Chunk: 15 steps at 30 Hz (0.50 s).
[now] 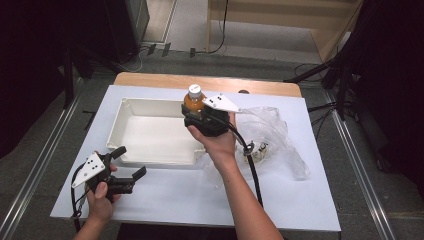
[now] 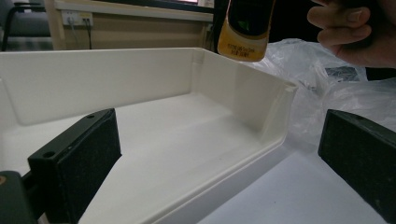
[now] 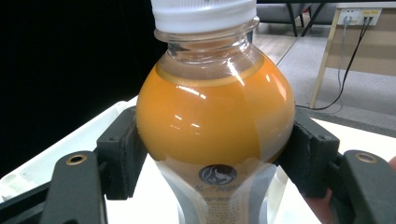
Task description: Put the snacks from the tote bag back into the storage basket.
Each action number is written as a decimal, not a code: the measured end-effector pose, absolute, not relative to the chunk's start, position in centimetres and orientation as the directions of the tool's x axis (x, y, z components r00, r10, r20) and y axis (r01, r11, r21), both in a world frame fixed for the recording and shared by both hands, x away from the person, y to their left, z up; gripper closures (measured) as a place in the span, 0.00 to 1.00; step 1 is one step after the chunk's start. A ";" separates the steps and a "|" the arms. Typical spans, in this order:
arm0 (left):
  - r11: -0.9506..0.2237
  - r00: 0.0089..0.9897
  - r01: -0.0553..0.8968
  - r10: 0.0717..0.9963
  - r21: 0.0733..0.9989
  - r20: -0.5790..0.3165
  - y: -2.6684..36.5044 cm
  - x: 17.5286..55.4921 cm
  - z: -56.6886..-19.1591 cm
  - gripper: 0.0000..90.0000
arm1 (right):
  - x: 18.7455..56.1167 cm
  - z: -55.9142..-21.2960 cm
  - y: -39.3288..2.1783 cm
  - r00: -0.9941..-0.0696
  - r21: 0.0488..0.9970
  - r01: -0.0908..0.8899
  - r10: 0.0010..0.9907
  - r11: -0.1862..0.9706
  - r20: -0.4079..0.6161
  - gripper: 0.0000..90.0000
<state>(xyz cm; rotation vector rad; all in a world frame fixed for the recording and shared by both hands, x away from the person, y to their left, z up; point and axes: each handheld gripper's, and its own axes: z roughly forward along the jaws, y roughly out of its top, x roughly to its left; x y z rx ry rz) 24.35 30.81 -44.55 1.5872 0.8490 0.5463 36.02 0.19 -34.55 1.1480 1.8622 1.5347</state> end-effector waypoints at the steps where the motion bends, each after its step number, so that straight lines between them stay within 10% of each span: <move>1: -0.039 0.624 0.220 0.774 0.975 -0.110 30.8 24.3 -44.6 0.00 | 36.0 -34.6 0.2 -0.543 0.951 0.308 0.825 0.026 0.154 0.35; 15: -0.035 0.624 0.219 0.773 0.975 -0.113 30.8 24.3 -44.5 0.00 | 36.3 -35.3 1.0 -0.554 0.949 0.314 0.819 0.041 0.148 0.35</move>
